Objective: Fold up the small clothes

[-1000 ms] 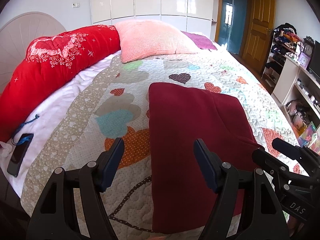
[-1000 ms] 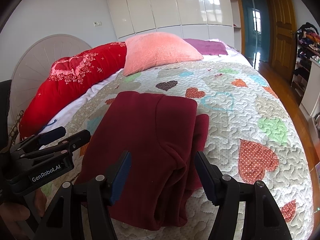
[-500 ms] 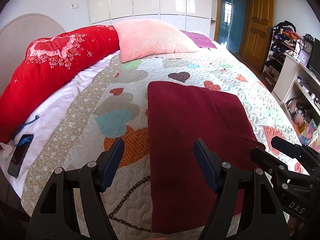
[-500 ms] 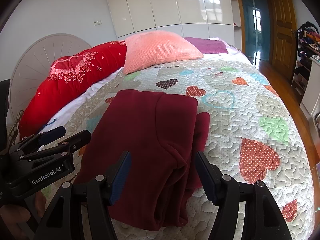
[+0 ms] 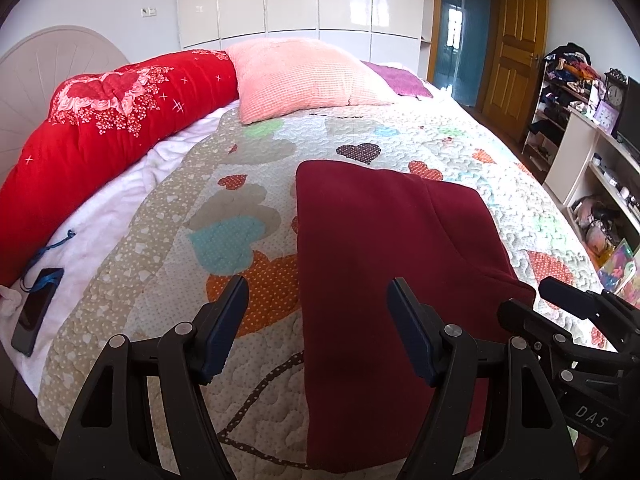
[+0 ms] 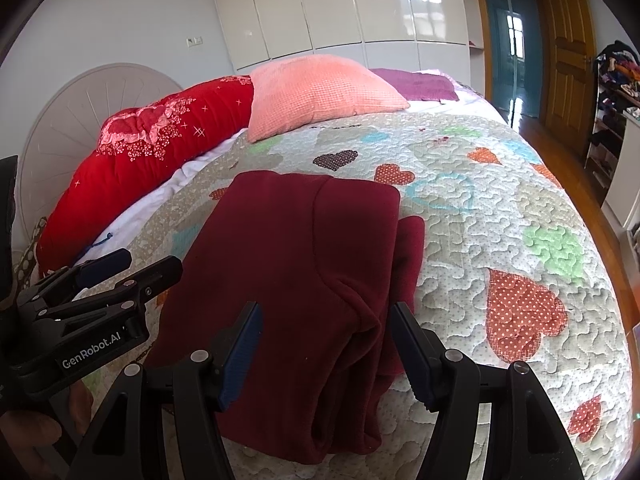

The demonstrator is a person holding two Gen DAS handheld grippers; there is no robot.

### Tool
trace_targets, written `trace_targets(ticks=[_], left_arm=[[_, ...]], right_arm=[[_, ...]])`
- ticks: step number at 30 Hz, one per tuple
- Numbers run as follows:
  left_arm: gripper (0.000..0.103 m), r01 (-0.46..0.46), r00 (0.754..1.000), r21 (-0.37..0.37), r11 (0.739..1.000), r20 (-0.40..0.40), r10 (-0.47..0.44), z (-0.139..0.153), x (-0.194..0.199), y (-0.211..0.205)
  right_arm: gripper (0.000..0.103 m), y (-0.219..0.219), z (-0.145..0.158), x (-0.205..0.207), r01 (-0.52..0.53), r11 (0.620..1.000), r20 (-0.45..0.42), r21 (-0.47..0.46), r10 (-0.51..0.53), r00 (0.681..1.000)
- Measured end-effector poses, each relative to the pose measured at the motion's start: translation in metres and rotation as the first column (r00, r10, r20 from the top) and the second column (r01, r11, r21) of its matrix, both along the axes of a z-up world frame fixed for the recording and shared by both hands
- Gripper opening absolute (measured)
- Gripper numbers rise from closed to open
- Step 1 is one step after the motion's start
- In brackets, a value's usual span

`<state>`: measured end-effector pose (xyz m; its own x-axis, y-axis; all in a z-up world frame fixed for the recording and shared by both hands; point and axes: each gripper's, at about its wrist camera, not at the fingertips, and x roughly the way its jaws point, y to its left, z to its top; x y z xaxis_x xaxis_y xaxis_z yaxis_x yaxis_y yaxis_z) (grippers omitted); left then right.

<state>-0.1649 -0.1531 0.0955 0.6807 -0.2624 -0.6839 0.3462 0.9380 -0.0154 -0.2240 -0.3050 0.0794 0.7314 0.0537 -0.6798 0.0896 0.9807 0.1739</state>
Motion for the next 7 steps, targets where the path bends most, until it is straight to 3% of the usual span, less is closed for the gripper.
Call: trace_targets(ticks=[7], left_arm=[[0.072, -0.046, 0.999, -0.014, 0.999, 0.005, 0.047, -0.004, 0.026, 0.032]], right_arm=[[0.064, -0.022, 0.005, 0.000, 0.031, 0.999, 0.017, 0.008, -0.031, 0.999]])
